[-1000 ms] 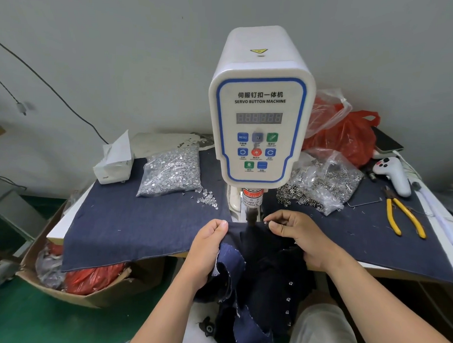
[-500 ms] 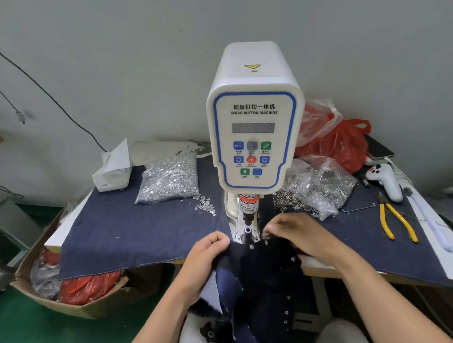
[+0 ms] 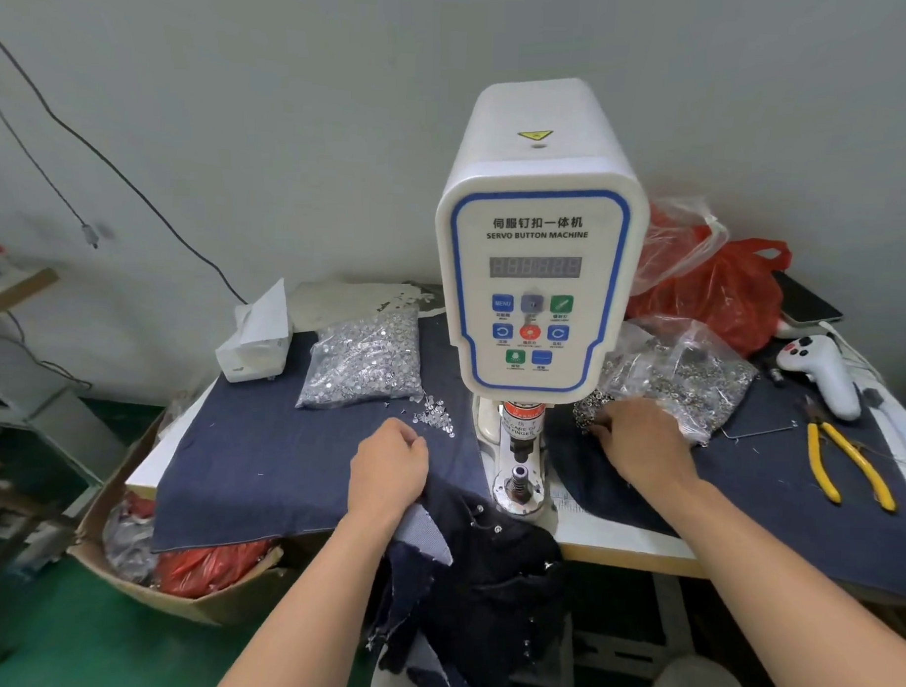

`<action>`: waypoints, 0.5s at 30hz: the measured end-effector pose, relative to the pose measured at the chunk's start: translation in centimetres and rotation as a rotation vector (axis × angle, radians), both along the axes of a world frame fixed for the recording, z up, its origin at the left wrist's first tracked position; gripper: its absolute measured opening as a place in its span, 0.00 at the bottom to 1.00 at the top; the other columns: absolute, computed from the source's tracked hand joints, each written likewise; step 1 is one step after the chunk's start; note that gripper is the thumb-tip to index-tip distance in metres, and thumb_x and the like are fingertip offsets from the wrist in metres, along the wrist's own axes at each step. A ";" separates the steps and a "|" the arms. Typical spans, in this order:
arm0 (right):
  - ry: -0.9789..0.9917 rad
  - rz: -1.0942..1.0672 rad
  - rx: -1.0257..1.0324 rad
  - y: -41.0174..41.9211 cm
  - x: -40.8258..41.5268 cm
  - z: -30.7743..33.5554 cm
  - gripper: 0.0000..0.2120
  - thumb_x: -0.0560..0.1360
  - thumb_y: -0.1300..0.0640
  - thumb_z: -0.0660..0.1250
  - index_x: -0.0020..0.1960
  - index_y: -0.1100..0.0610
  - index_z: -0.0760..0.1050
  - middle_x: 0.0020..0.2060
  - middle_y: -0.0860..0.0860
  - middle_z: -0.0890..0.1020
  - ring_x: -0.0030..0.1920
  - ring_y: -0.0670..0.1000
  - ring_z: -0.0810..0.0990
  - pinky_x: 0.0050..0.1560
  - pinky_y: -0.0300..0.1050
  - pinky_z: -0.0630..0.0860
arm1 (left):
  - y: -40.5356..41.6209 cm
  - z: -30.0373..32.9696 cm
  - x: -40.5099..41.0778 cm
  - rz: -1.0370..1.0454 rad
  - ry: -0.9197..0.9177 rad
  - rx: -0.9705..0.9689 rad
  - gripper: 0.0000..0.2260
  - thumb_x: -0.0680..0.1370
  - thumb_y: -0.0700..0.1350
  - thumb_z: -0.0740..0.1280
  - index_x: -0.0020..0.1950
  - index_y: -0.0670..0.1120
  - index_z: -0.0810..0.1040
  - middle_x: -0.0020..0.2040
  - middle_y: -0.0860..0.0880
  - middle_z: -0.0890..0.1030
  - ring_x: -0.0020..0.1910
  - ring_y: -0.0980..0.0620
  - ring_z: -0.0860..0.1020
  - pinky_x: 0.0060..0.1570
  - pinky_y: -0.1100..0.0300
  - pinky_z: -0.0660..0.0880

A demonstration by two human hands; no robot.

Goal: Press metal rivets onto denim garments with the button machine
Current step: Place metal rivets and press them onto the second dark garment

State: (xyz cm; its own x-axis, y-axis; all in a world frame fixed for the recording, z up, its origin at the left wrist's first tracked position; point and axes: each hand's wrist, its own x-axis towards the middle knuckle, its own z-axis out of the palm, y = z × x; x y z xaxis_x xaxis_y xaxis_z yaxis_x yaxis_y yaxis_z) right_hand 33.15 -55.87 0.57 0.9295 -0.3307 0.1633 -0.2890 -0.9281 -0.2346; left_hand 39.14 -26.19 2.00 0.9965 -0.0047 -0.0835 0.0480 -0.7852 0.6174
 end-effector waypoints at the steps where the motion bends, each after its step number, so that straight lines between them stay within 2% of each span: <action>1: 0.002 -0.002 -0.002 0.1 0.0 0.0 0.09 0.80 0.52 0.67 0.46 0.54 0.83 0.45 0.56 0.84 0.48 0.61 0.82 0.46 0.51 0.77 | -0.2 -0.2 0.6 -0.001 0.012 0.035 0.05 0.83 0.49 0.65 0.55 0.49 0.77 0.55 0.47 0.84 0.58 0.43 0.79 0.50 0.55 0.69; 4: -0.016 -0.026 0.047 0.3 -0.2 0.3 0.07 0.79 0.55 0.68 0.46 0.54 0.83 0.45 0.56 0.85 0.48 0.61 0.82 0.44 0.49 0.74 | -1.2 -0.5 1.8 -0.016 0.001 0.092 0.10 0.82 0.50 0.66 0.62 0.48 0.76 0.58 0.45 0.82 0.59 0.39 0.79 0.50 0.53 0.69; 7: -0.066 -0.068 0.156 0.3 -0.5 0.9 0.04 0.78 0.57 0.69 0.46 0.52 0.82 0.44 0.53 0.85 0.48 0.59 0.82 0.42 0.47 0.69 | -1.8 -0.9 2.4 0.003 -0.018 0.099 0.07 0.82 0.52 0.67 0.57 0.51 0.77 0.57 0.45 0.82 0.55 0.40 0.78 0.49 0.52 0.70; 10: -0.114 -0.073 0.276 0.5 -1.1 1.6 0.03 0.78 0.58 0.70 0.48 0.52 0.82 0.42 0.49 0.84 0.45 0.55 0.81 0.43 0.47 0.72 | -2.0 -1.3 2.5 0.037 -0.030 0.076 0.05 0.82 0.52 0.67 0.53 0.53 0.77 0.55 0.46 0.82 0.50 0.43 0.75 0.48 0.51 0.71; 13: -0.147 -0.076 0.429 1.0 -1.8 2.3 0.05 0.78 0.56 0.69 0.45 0.52 0.82 0.39 0.46 0.85 0.43 0.52 0.81 0.43 0.47 0.75 | -2.1 -1.4 2.5 0.073 -0.031 0.054 0.05 0.83 0.49 0.65 0.56 0.52 0.80 0.56 0.46 0.83 0.51 0.42 0.76 0.49 0.51 0.71; 15: -0.156 -0.083 0.528 1.6 -2.3 2.7 0.06 0.79 0.55 0.68 0.44 0.51 0.82 0.38 0.46 0.85 0.42 0.49 0.81 0.39 0.44 0.73 | -2.1 -1.4 2.3 0.083 -0.032 0.042 0.07 0.84 0.48 0.65 0.58 0.51 0.81 0.57 0.46 0.83 0.54 0.42 0.78 0.49 0.52 0.71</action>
